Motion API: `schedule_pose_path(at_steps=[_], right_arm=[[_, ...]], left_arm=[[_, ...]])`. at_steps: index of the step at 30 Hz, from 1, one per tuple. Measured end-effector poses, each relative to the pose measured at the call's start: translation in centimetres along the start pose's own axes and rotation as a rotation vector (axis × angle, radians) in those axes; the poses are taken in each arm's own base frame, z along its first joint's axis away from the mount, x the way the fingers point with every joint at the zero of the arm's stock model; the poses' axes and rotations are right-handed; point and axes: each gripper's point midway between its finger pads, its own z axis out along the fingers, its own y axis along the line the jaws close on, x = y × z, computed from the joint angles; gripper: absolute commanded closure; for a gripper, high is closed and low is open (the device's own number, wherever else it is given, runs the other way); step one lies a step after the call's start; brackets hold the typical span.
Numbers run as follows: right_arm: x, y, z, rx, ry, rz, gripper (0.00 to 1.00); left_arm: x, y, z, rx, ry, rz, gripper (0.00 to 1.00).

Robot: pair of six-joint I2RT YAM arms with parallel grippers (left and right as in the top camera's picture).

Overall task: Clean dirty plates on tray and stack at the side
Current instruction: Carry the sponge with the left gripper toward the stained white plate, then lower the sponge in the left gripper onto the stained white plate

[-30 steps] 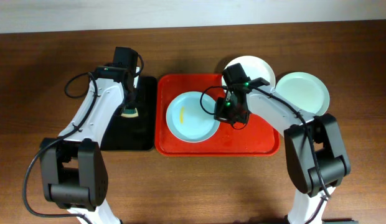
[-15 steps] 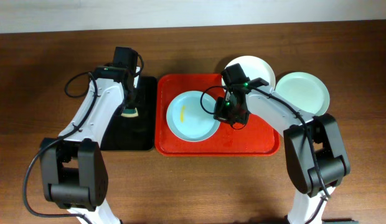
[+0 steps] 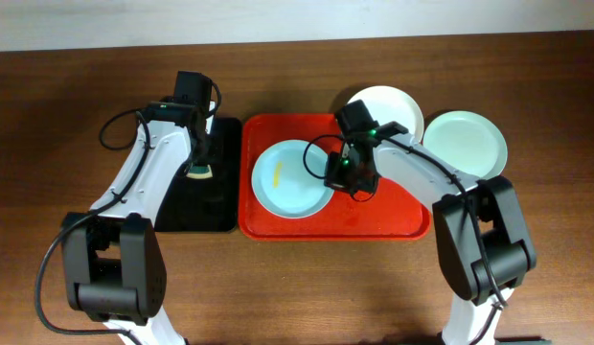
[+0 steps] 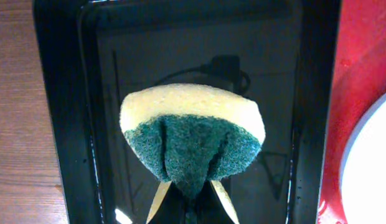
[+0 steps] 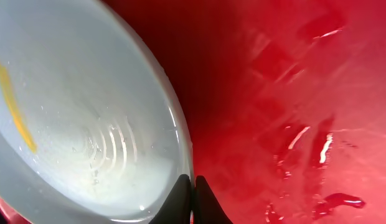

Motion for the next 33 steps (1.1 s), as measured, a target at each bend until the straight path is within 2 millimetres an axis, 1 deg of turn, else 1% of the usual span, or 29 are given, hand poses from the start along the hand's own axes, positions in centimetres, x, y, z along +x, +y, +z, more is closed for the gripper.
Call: schedule_pose_path(at_steps=[5, 16, 22, 33], right_arm=[[-0.1, 0.6, 0.1, -0.019, -0.005, -0.010, 0.96], [-0.1, 0.8, 0.1, -0.029, -0.006, -0.014, 0.96], [0.5, 1.9, 0.3, -0.037, -0.007, -0.045, 0.96], [0.5, 1.9, 0.3, -0.038, -0.008, -0.054, 0.96]], left_arm=[[0.0, 0.0, 0.0, 0.001, 0.000, 0.000, 1.00], [0.0, -0.3, 0.0, 0.019, 0.001, 0.000, 1.00], [0.0, -0.4, 0.0, 0.023, 0.001, 0.000, 1.00], [0.0, -0.4, 0.0, 0.023, 0.001, 0.000, 1.00]])
